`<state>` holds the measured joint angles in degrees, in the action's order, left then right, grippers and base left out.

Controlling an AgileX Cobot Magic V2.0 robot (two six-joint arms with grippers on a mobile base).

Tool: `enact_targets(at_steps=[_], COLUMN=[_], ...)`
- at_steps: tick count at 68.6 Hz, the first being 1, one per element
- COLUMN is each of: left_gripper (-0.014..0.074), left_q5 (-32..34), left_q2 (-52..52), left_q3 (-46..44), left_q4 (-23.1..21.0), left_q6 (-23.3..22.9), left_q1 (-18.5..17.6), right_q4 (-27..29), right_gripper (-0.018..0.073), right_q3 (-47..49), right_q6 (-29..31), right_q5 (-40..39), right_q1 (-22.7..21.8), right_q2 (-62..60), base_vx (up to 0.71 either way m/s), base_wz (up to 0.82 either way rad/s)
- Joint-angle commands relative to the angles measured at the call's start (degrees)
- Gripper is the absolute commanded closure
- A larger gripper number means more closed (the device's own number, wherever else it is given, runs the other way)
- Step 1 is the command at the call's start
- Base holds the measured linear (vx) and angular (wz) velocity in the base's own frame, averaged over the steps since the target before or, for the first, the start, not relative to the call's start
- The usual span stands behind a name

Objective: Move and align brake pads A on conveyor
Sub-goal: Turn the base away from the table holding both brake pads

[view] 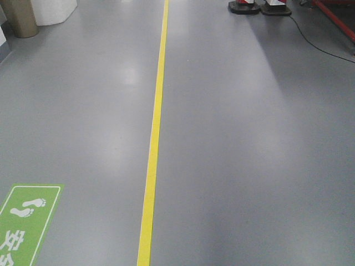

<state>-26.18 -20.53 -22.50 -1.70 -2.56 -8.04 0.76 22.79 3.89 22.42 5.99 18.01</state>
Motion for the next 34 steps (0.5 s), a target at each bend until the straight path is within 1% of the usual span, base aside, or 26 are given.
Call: enact_targets(at_steps=[1, 16, 34], left_gripper=[0.0602, 0.0602, 0.0602], left_q5=[5.46, 5.46, 5.46], left_q2=[-0.11, -0.11, -0.11], left_q3=[-1.65, -1.65, -1.65], left_q4=[-0.41, -0.41, -0.41], left_q6=[-0.02, -0.02, -0.02], left_q1=[-0.17, -0.17, -0.17], right_q4=[-0.3, -0.3, -0.3], right_gripper=[0.0566, 0.0566, 0.0566], right_q3=[1.71, 1.71, 1.71], right_q6=[0.37, 0.37, 0.37], right_q5=[-5.72, -5.72, -5.72], right_q1=[-0.02, -0.02, -0.02], right_q2=[0.36, 0.36, 0.36], base_vx=[0.19, 0.27, 0.41], base_wz=[0.09, 0.03, -0.12])
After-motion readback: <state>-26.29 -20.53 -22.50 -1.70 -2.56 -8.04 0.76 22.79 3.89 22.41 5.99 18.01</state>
